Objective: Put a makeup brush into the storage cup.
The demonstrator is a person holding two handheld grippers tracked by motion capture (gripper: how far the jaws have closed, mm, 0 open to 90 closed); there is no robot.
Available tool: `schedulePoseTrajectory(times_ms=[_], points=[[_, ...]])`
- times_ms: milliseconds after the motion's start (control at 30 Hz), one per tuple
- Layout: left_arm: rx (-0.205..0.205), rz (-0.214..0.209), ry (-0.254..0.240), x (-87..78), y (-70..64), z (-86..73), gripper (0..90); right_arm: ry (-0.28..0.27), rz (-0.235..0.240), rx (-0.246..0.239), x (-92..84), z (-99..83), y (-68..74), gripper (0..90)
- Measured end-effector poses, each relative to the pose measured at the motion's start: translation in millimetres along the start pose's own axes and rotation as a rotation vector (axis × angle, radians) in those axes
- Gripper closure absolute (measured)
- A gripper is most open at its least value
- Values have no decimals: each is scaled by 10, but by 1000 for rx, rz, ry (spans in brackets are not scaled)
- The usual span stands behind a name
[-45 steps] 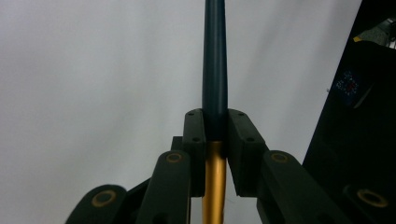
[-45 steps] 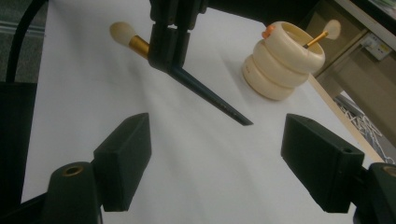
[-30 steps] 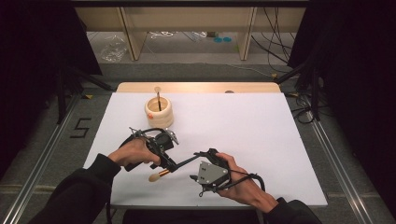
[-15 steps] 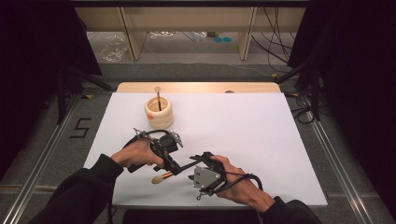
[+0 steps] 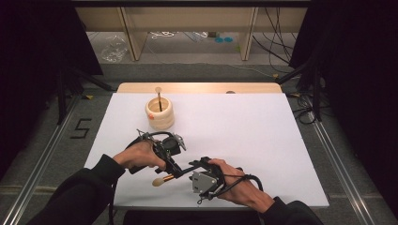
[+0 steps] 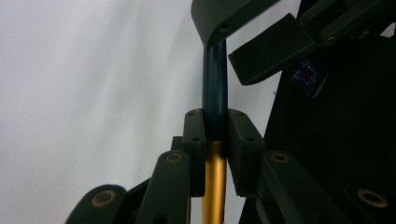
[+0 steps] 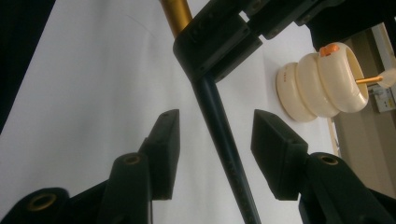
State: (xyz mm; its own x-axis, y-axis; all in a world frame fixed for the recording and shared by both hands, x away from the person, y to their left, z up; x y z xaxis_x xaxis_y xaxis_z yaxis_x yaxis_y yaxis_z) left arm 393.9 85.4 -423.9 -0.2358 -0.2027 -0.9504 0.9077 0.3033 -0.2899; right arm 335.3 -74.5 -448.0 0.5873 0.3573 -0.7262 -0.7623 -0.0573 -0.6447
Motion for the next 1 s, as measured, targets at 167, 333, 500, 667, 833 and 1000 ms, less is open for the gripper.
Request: schedulePoseTrajectory(times_ms=[167, 333, 500, 667, 833, 1000], points=[[-5, -8, -4, 7, -42, 35, 784, 4, 2, -18, 7, 12, 9, 580], [-6, -14, 8, 21, -67, 58, 784, 12, 15, -33, 16, 17, 23, 618], [62, 14, 73, -17, -15, 62, 784, 11, 14, -60, 11, 21, 21, 660], [69, 15, 79, -18, -34, 87, 784, 14, 19, -72, 17, 25, 29, 681], [75, 10, 87, -10, -48, 108, 784, 11, 22, -81, 19, 32, 27, 704], [79, 6, 96, -1, -60, 125, 784, 13, 30, -88, 22, 30, 35, 728]])
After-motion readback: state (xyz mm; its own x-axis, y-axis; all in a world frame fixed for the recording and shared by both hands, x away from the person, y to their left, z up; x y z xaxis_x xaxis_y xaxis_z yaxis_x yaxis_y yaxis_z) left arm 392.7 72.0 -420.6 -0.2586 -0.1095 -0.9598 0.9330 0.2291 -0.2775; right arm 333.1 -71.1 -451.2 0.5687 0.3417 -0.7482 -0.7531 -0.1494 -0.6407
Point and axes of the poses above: each handheld gripper's, and its own axes: x roughly forward along the jaws, z roughly out of its top, y roughly to its left, the point moved 2 cm from there along x, roughly forward along the jaws, and after that the axes turned 15 degrees about y, right-handed, at the moved point
